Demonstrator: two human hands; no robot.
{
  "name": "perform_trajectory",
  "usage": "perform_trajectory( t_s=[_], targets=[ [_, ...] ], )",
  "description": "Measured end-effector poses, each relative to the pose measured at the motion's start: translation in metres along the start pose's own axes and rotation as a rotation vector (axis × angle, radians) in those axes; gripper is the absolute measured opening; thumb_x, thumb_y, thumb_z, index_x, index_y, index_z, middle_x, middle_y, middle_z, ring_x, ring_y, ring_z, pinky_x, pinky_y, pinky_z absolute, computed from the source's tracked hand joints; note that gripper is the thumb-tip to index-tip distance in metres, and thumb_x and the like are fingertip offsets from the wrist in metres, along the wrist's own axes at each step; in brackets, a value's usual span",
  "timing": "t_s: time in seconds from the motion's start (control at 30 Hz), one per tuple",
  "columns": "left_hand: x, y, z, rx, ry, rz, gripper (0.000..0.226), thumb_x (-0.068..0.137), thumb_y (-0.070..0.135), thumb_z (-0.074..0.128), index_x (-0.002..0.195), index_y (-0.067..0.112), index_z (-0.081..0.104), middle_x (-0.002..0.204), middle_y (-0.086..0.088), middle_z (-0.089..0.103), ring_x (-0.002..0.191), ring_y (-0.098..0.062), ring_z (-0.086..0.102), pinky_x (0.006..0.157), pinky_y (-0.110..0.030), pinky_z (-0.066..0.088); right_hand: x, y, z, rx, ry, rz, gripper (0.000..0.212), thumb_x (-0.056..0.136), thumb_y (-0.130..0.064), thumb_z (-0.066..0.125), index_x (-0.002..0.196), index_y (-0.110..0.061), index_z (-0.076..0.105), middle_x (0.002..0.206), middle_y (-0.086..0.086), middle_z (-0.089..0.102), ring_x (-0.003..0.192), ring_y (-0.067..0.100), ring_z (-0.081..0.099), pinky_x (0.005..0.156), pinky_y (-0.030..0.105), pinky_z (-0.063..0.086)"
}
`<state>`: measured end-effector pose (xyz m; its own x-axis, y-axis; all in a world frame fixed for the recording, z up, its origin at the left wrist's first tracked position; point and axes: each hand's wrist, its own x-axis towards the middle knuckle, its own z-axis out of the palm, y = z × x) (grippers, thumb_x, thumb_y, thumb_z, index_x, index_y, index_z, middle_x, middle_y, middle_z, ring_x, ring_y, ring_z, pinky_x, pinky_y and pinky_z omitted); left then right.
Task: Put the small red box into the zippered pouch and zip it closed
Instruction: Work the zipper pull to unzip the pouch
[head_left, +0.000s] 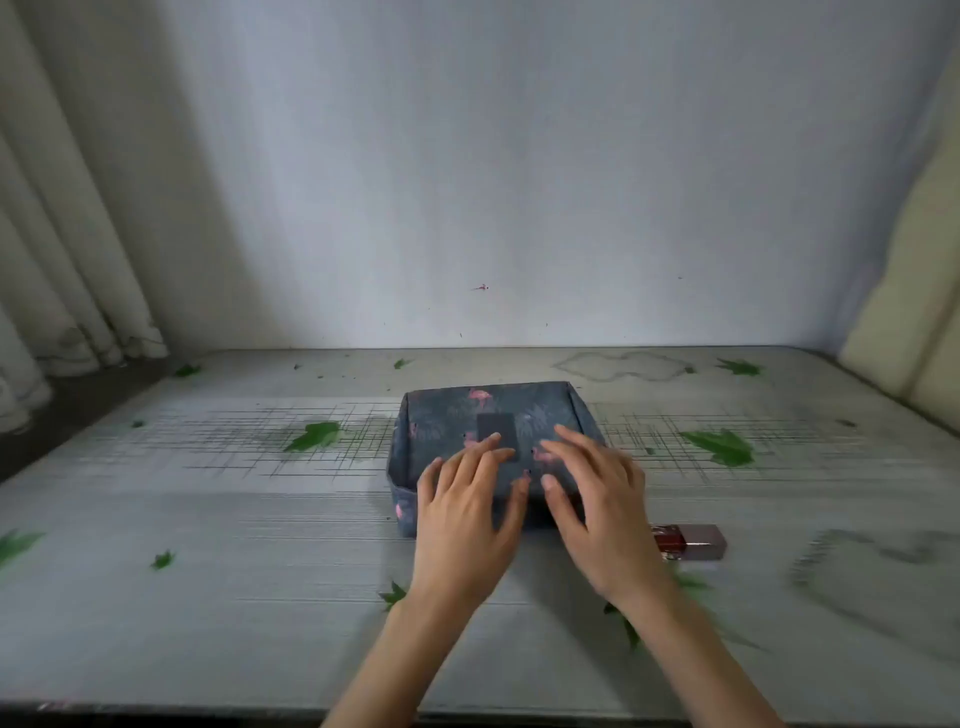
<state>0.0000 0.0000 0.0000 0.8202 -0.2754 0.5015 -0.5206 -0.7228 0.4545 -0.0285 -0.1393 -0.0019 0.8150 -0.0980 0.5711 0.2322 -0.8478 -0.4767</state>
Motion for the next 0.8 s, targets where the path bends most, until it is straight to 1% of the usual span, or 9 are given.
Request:
perform_trajectory(
  t_s=[0.13, 0.23, 0.33, 0.4, 0.5, 0.57, 0.63, 0.73, 0.8],
  targets=[
    [-0.002, -0.001, 0.010, 0.009, 0.002, 0.005, 0.030, 0.090, 0.037, 0.047, 0.118, 0.028, 0.052, 0.135, 0.012, 0.050, 0.127, -0.009, 0.042, 0.110, -0.032, 0.020, -0.005, 0.009, 0.004, -0.026, -0.062, -0.006, 0.037, 0.090, -0.026, 0.050, 0.127, -0.025, 0.046, 0.133, -0.008, 0.050, 0.126, 0.007, 0.038, 0.108, 0.031, 0.019],
    [-0.003, -0.002, 0.019, 0.014, -0.032, 0.023, 0.028, 0.089, 0.035, 0.046, 0.116, 0.028, 0.052, 0.132, 0.013, 0.051, 0.125, -0.008, 0.043, 0.110, -0.031, 0.017, -0.006, 0.018, 0.004, -0.016, -0.122, -0.021, 0.049, 0.085, -0.019, 0.055, 0.131, -0.028, 0.041, 0.134, -0.012, 0.047, 0.129, 0.006, 0.033, 0.108, 0.029, 0.015],
    [-0.003, 0.001, 0.022, 0.030, -0.050, 0.045, 0.028, 0.087, 0.030, 0.051, 0.115, 0.027, 0.053, 0.127, 0.010, 0.056, 0.120, -0.011, 0.048, 0.109, -0.035, 0.021, -0.006, 0.024, 0.002, -0.015, -0.151, -0.032, 0.057, 0.079, -0.010, 0.058, 0.131, -0.027, 0.041, 0.134, -0.011, 0.047, 0.130, 0.008, 0.032, 0.107, 0.027, 0.013],
    [-0.002, 0.003, 0.024, 0.023, -0.048, 0.040, 0.026, 0.085, 0.025, 0.054, 0.111, 0.025, 0.056, 0.118, 0.007, 0.062, 0.114, -0.015, 0.053, 0.108, -0.037, 0.023, -0.005, 0.029, 0.002, -0.025, -0.163, -0.028, 0.051, 0.078, -0.007, 0.057, 0.126, -0.024, 0.047, 0.130, -0.008, 0.050, 0.130, 0.010, 0.033, 0.105, 0.023, 0.013],
    [-0.001, 0.004, 0.027, 0.017, -0.044, 0.012, 0.018, 0.086, 0.022, 0.052, 0.103, 0.025, 0.058, 0.106, 0.008, 0.065, 0.105, -0.014, 0.056, 0.107, -0.029, 0.015, -0.005, 0.034, 0.003, -0.004, -0.174, -0.002, 0.039, 0.081, -0.007, 0.056, 0.117, -0.023, 0.056, 0.124, -0.007, 0.055, 0.124, 0.008, 0.038, 0.098, 0.017, 0.013],
    [0.000, 0.005, 0.029, 0.002, -0.028, -0.007, 0.014, 0.086, 0.019, 0.051, 0.097, 0.024, 0.058, 0.097, 0.009, 0.066, 0.098, -0.014, 0.058, 0.103, -0.024, 0.012, -0.005, 0.035, 0.004, 0.013, -0.160, 0.009, 0.033, 0.083, -0.010, 0.057, 0.113, -0.024, 0.058, 0.120, -0.009, 0.057, 0.119, 0.006, 0.042, 0.096, 0.018, 0.017],
    [0.000, 0.006, 0.031, -0.030, -0.009, -0.033, 0.011, 0.085, 0.013, 0.054, 0.092, 0.021, 0.056, 0.088, 0.007, 0.067, 0.090, -0.015, 0.060, 0.100, -0.024, 0.015, -0.004, 0.037, 0.005, 0.014, -0.151, 0.013, 0.028, 0.084, -0.012, 0.058, 0.109, -0.024, 0.060, 0.116, -0.010, 0.059, 0.115, 0.005, 0.046, 0.094, 0.019, 0.021],
    [0.001, 0.005, 0.033, -0.042, 0.020, -0.030, 0.016, 0.081, 0.006, 0.056, 0.080, 0.022, 0.052, 0.075, 0.007, 0.064, 0.076, -0.017, 0.061, 0.095, -0.024, 0.020, -0.004, 0.038, 0.008, 0.007, -0.136, 0.028, 0.024, 0.084, -0.014, 0.059, 0.105, -0.025, 0.060, 0.110, -0.010, 0.062, 0.110, 0.006, 0.049, 0.092, 0.021, 0.024],
    [-0.001, 0.005, 0.035, -0.030, 0.038, 0.005, 0.017, 0.078, 0.007, 0.056, 0.074, 0.023, 0.054, 0.075, 0.009, 0.064, 0.074, -0.014, 0.061, 0.096, -0.026, 0.021, -0.004, 0.038, 0.009, 0.003, -0.129, 0.036, 0.021, 0.083, -0.015, 0.060, 0.102, -0.023, 0.061, 0.107, -0.009, 0.063, 0.107, 0.008, 0.051, 0.090, 0.023, 0.026]
  ],
)
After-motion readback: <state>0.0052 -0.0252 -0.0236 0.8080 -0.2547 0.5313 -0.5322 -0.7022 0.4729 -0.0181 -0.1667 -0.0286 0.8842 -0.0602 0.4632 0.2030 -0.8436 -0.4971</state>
